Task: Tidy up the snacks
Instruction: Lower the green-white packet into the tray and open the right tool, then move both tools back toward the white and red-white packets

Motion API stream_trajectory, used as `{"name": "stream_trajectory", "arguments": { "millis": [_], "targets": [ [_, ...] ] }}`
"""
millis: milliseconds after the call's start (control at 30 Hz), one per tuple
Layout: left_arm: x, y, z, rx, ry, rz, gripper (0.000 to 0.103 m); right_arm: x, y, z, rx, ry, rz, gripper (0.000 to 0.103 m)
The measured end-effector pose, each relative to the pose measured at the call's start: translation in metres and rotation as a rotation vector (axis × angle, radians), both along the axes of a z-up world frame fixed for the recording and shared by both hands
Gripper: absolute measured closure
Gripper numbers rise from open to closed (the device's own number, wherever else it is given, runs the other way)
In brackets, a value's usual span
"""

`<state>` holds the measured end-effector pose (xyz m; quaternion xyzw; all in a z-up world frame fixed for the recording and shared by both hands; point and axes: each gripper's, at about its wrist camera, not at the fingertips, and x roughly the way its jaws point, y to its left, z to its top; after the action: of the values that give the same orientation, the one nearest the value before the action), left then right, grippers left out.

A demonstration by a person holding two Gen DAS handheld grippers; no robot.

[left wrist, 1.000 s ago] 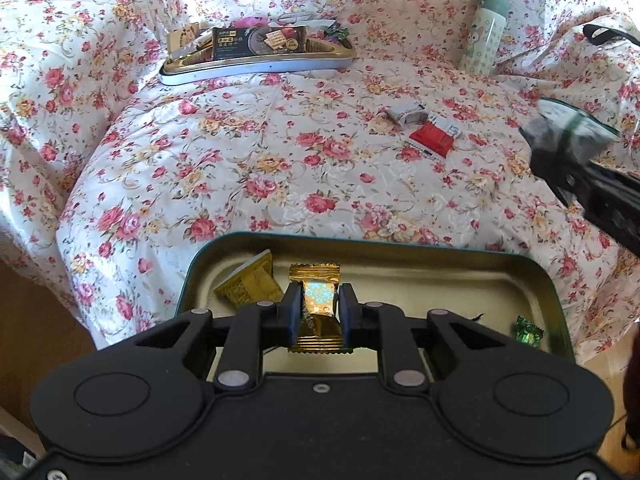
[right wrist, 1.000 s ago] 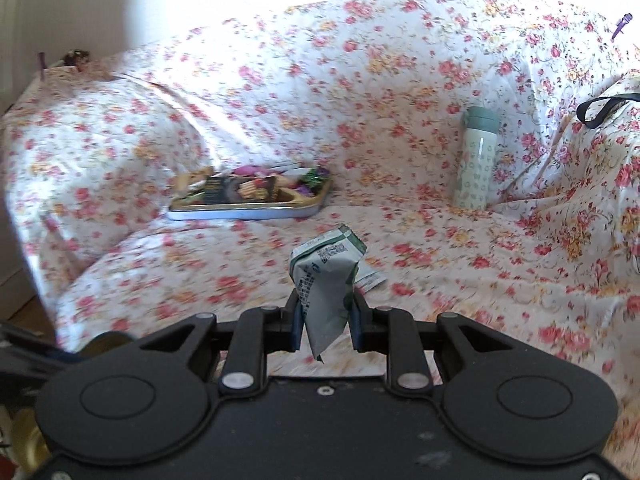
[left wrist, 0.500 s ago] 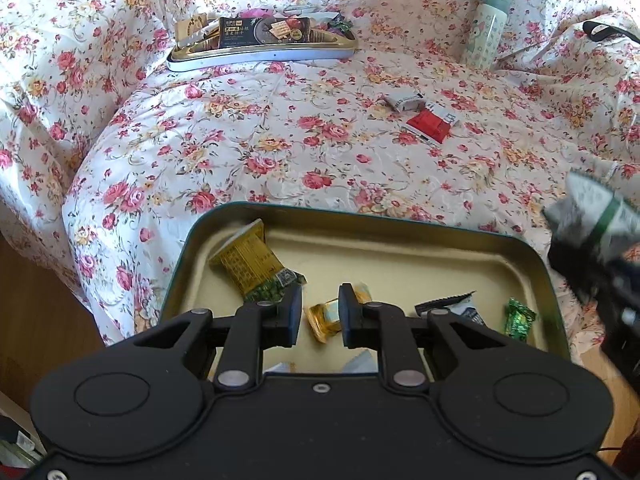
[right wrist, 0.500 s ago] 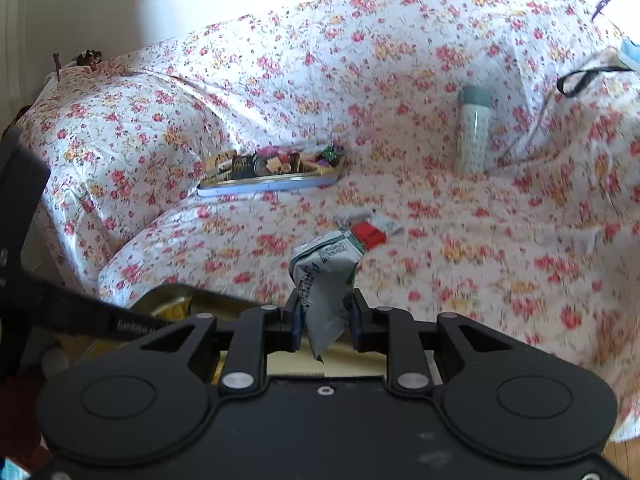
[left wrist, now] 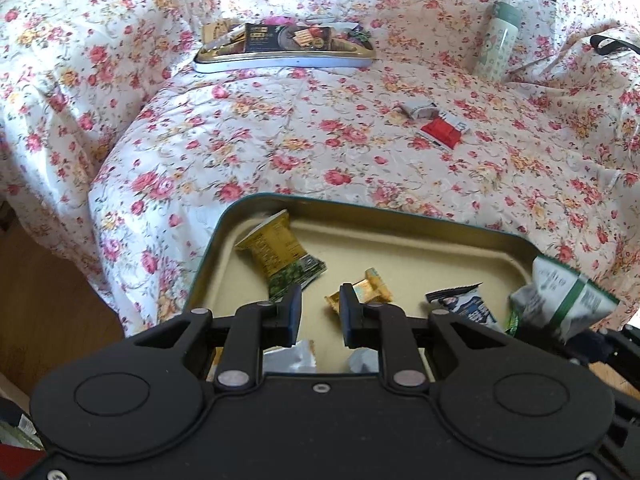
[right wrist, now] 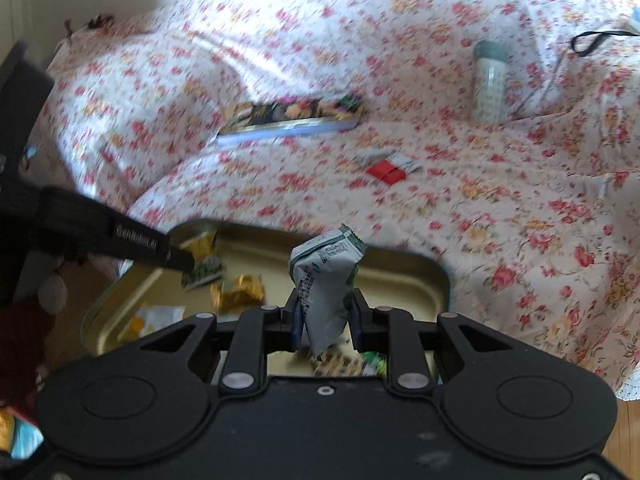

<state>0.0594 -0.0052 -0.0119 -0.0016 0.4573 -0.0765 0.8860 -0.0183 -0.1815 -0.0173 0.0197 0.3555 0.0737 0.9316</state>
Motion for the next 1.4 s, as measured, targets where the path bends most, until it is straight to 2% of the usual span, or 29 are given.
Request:
{"name": "stream_trajectory", "arguments": {
  "millis": [300, 400, 500, 567, 633, 967, 1400],
  "targets": [
    [-0.007, -0.001, -0.002, 0.007, 0.000, -0.011, 0.068, -0.001, 0.015, -0.009, -0.051, 0.099, 0.156, 0.078],
    [-0.009, -0.003, -0.001, 0.012, -0.010, -0.019, 0.057, -0.004, 0.016, -0.009, -0.054, 0.104, 0.166, 0.076],
    [-0.011, -0.006, 0.000, 0.020, -0.022, -0.026, 0.056, -0.004, 0.014, -0.007, -0.054, 0.096, 0.163, 0.072],
    [-0.012, -0.006, 0.000, 0.019, -0.027, -0.028, 0.051, -0.005, 0.014, -0.005, -0.054, 0.087, 0.155, 0.066],
    [-0.013, -0.007, 0.000, 0.020, -0.033, -0.029, 0.045, -0.006, 0.013, -0.003, -0.056, 0.078, 0.147, 0.066],
    [-0.018, -0.010, 0.000, 0.045, -0.059, -0.038, 0.037, -0.006, 0.015, 0.004, -0.058, 0.045, 0.122, 0.048],
    [-0.019, -0.007, -0.001, 0.081, -0.078, -0.025, 0.027, -0.001, 0.010, 0.002, -0.041, 0.094, 0.034, 0.029]
  ]
}}
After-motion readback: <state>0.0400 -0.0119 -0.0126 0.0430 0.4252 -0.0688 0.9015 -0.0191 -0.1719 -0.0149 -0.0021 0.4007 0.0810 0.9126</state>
